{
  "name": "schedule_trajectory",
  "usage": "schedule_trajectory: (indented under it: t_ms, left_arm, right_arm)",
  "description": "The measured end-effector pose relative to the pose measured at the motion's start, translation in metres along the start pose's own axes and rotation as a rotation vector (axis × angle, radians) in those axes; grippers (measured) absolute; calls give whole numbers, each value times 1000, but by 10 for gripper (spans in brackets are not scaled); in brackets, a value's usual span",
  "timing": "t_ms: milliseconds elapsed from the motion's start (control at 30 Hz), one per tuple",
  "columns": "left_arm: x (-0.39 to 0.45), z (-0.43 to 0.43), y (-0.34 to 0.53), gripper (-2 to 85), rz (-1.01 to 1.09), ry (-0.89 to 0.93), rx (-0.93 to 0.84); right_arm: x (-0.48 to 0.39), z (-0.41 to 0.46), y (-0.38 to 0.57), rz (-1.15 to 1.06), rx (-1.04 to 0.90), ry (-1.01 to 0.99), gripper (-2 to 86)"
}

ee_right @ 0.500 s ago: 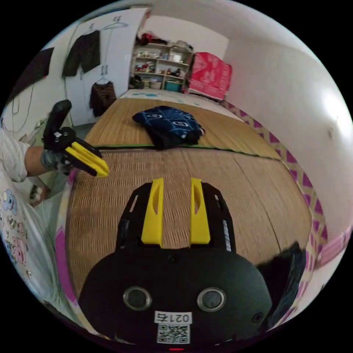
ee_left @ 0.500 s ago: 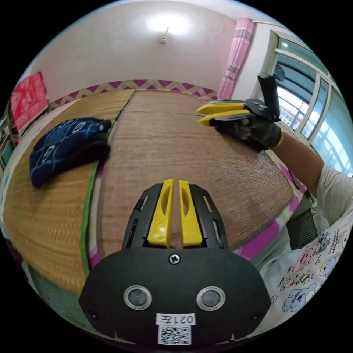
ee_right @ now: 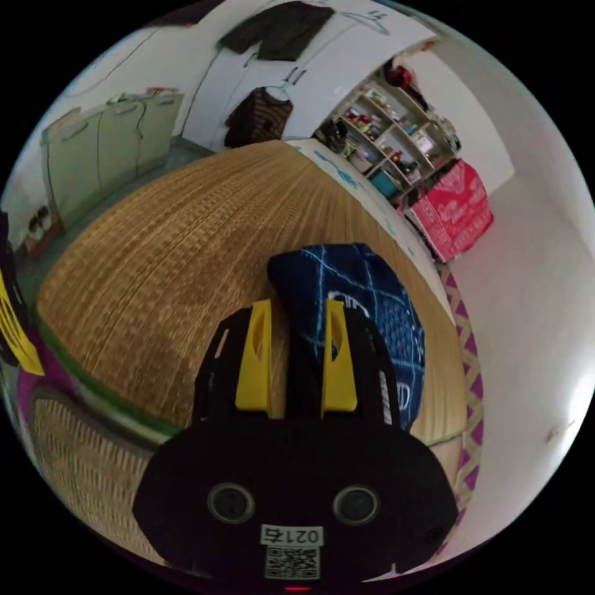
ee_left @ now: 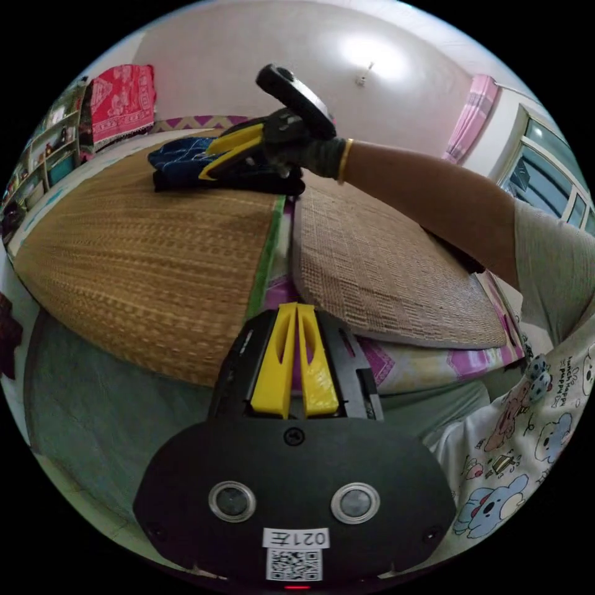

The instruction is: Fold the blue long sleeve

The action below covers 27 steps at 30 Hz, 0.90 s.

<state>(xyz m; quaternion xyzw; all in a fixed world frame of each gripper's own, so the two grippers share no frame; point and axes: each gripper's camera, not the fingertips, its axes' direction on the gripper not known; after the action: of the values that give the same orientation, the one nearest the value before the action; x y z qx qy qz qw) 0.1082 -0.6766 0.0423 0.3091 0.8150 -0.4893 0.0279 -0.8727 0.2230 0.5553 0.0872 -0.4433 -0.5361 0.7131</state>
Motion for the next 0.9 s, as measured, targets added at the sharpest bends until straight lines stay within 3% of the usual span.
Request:
schedule_trajectory:
  t_ms: [200, 400, 567, 900]
  left_arm:
    - [-17, -4, 2, -10, -24, 45, -1]
    - [-9, -27, -14, -10, 4, 67, 69]
    - [5, -29, -32, -10, 13, 181, 83]
    - [45, 36, -57, -10, -32, 505, -1]
  right_arm:
    - [-29, 35, -4, -67, -91, 142, 29]
    - [28, -68, 62, 163, 49, 131, 12]
    - [43, -160, 171, 219, 19, 114, 10]
    - [-185, -279, 359, 184, -266, 144, 16]
